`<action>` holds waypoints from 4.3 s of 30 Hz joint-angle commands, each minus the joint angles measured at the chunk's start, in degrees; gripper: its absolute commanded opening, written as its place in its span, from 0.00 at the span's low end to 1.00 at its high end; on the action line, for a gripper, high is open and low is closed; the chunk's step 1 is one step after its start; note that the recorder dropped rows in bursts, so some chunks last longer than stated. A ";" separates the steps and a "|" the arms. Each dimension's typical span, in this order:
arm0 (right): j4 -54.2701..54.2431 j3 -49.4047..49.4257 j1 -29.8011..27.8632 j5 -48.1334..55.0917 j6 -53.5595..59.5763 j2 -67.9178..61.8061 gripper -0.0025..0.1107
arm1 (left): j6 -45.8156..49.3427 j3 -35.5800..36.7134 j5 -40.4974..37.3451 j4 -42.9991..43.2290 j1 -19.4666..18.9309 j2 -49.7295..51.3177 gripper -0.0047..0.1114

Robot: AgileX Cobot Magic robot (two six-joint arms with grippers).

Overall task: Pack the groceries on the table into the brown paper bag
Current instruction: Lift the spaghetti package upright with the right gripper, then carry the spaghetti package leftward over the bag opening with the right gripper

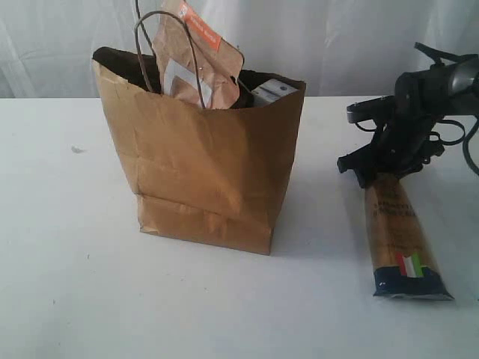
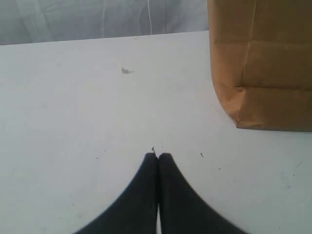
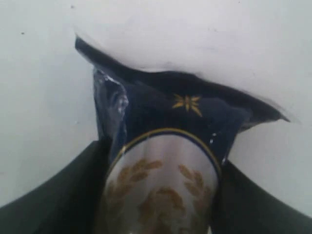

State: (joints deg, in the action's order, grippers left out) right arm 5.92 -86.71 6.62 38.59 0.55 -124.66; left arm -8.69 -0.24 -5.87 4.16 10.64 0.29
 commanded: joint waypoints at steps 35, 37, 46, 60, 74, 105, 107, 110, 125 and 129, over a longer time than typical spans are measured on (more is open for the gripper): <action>-1.41 5.48 -0.42 -3.66 -0.55 10.34 0.02 | 0.15 0.24 0.27 -0.20 -0.18 -0.29 0.04; -1.41 6.44 -0.42 -4.56 -0.55 11.78 0.02 | 0.15 0.24 0.27 -0.20 -0.18 -0.29 0.04; -1.41 8.18 -0.20 -6.65 0.50 18.99 0.02 | 0.15 0.24 0.27 -0.20 -0.18 -0.29 0.04; -1.41 8.18 8.96 -5.74 0.78 28.38 0.02 | 0.15 0.24 0.27 -0.20 -0.18 -0.29 0.04; -2.06 7.93 14.37 -4.38 0.99 46.66 0.02 | 0.15 0.24 0.27 -0.20 -0.18 -0.29 0.04; -13.95 -9.46 17.40 -6.94 7.17 53.66 0.02 | 0.15 0.24 0.27 -0.20 -0.18 -0.29 0.04; -13.95 -9.98 17.40 -8.61 7.17 53.54 0.02 | 0.15 0.24 0.27 -0.20 -0.18 -0.29 0.04; -16.31 -12.19 17.85 -9.54 7.17 51.69 0.02 | 0.15 0.24 0.27 -0.20 -0.18 -0.29 0.04; -16.86 -18.16 28.60 -14.40 7.90 40.14 0.02 | 0.15 0.24 0.27 -0.20 -0.18 -0.29 0.04; -17.54 -18.16 29.00 -15.42 6.53 39.76 0.02 | 0.15 0.24 0.27 -0.20 -0.18 -0.29 0.04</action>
State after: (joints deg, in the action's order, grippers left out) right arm -9.61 -103.86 35.05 29.29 8.58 -85.59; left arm -8.69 -0.24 -5.87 4.16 10.64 0.29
